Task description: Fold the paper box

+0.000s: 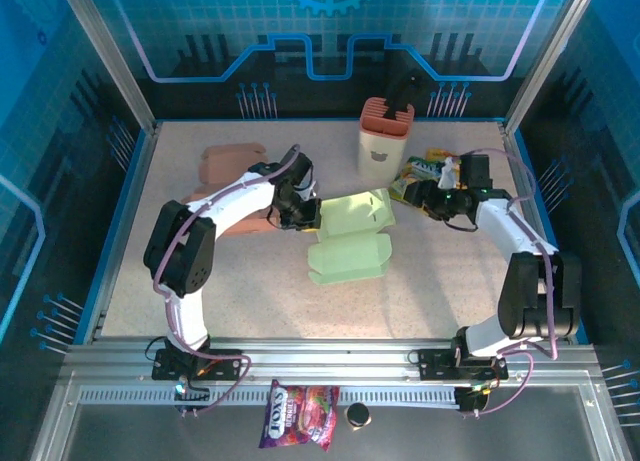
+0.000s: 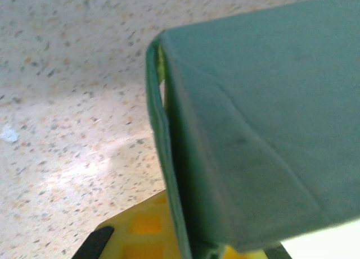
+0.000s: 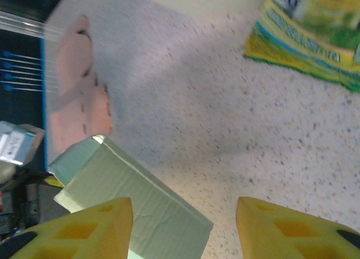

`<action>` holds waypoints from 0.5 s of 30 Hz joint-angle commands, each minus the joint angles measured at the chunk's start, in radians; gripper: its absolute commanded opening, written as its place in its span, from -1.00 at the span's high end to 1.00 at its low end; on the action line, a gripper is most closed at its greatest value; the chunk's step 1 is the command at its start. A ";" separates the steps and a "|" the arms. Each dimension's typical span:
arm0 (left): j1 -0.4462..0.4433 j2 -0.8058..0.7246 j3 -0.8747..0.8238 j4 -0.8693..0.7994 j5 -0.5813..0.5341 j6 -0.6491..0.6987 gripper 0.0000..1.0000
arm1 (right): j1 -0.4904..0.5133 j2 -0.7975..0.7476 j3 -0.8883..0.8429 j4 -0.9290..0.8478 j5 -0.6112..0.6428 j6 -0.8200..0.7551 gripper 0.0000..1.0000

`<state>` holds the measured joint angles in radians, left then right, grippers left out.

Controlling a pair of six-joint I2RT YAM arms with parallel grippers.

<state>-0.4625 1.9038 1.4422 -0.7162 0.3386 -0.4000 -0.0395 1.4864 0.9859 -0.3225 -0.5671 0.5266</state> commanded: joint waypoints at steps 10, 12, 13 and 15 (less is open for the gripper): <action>0.054 0.031 0.164 -0.038 0.334 0.167 1.00 | -0.049 -0.015 -0.055 0.360 -0.359 0.050 -0.02; 0.056 0.046 0.184 -0.067 0.338 0.183 1.00 | -0.050 -0.026 -0.074 0.434 -0.387 0.093 -0.02; 0.059 0.053 0.192 -0.079 0.339 0.191 1.00 | -0.049 -0.032 -0.082 0.465 -0.395 0.111 -0.02; 0.059 0.060 0.200 -0.092 0.340 0.202 1.00 | -0.049 -0.041 -0.092 0.496 -0.403 0.130 -0.02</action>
<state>-0.4019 1.9427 1.6032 -0.7589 0.6010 -0.2543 -0.0864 1.4757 0.9146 0.0734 -0.8989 0.6144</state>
